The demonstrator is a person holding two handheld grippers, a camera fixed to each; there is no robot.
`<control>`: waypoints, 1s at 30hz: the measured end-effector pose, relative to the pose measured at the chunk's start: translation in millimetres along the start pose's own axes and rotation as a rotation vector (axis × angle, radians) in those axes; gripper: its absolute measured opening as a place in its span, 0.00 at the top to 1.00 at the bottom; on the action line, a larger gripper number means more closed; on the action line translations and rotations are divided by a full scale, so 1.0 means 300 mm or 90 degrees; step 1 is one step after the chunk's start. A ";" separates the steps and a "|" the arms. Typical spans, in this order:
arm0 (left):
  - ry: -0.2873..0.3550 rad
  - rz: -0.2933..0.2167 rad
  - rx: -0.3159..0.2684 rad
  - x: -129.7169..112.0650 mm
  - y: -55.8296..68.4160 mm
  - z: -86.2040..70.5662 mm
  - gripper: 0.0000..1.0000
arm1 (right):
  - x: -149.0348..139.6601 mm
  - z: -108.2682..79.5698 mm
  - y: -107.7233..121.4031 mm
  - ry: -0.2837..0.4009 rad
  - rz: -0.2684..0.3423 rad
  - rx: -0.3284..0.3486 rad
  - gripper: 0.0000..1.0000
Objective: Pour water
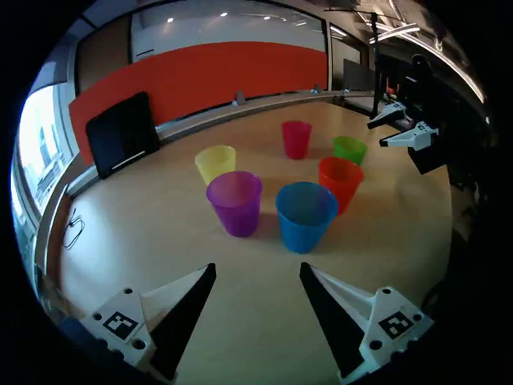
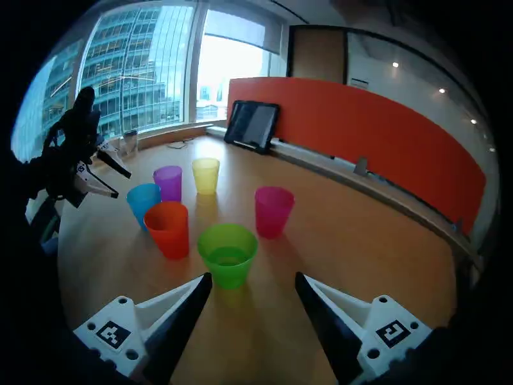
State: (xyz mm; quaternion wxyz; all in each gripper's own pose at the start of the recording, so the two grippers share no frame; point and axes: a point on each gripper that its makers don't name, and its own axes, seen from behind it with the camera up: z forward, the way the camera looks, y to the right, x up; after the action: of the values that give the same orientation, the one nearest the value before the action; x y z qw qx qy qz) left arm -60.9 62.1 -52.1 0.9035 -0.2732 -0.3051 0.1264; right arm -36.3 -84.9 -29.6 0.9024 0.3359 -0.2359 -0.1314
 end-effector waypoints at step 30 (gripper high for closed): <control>0.231 -0.121 0.239 0.195 -0.270 -0.164 0.03 | 0.145 -0.210 0.255 0.185 0.095 -0.290 0.00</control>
State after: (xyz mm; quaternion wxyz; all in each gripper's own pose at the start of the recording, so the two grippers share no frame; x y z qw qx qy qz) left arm 20.4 -1.8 -10.4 0.9860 -0.0893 -0.1337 0.0448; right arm 39.2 -11.2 -5.6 0.9861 0.1217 -0.0923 -0.0648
